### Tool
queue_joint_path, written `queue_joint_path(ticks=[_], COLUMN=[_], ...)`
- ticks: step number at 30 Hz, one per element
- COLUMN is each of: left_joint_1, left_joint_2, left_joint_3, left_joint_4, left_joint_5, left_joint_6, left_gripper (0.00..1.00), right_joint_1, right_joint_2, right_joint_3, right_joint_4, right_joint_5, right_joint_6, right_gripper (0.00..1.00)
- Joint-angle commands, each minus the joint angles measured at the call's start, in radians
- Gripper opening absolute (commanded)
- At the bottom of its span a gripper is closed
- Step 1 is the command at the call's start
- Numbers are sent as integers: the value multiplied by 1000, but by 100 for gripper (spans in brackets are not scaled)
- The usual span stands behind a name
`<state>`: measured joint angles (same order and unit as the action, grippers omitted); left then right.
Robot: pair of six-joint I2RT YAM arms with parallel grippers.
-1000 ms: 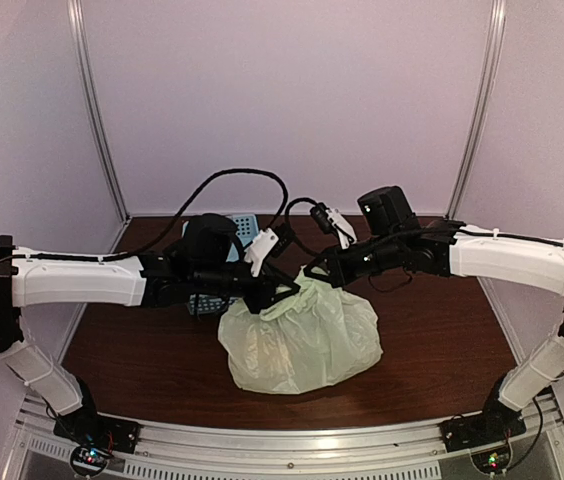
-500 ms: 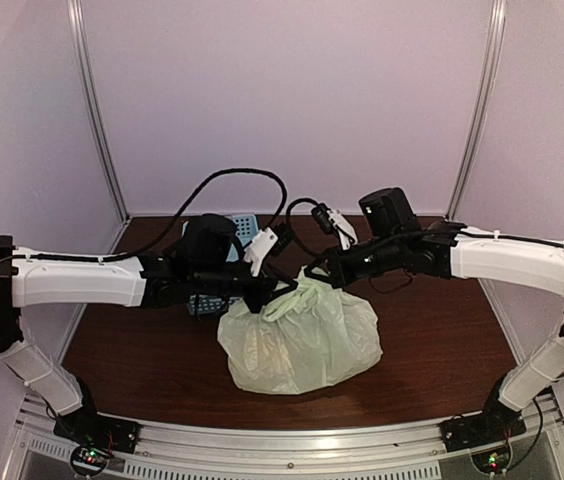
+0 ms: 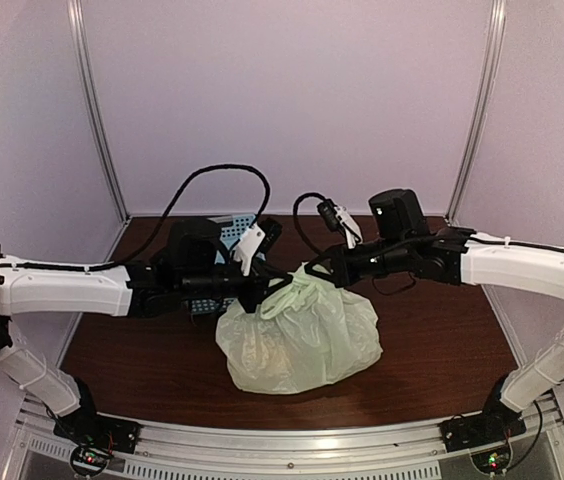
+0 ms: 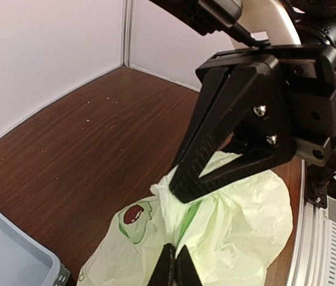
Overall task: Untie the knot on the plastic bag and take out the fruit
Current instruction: Untie the bag handles from the takeout bag.
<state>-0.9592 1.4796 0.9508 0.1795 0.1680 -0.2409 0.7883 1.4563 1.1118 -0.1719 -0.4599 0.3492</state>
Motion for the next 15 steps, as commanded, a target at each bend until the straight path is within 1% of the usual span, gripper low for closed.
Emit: queue_joint_path(ticks=[1, 13, 15], left_joint_1=[16, 51, 60], left_joint_2=[-75, -125, -126], left_joint_3=[-58, -106, -110], left_joint_4=[13, 48, 54], left_joint_5=[-48, -16, 6], left_joint_6=[-39, -78, -87], left_gripper=[0, 0, 0], right_joint_1=[-52, -105, -111], right_joint_2=[-48, -74, -76], right_joint_3=[-54, -103, -110], right_joint_4=[-17, 13, 22], right_joint_5=[122, 151, 142], right_joint_6=[34, 85, 88], right_gripper=[0, 0, 0])
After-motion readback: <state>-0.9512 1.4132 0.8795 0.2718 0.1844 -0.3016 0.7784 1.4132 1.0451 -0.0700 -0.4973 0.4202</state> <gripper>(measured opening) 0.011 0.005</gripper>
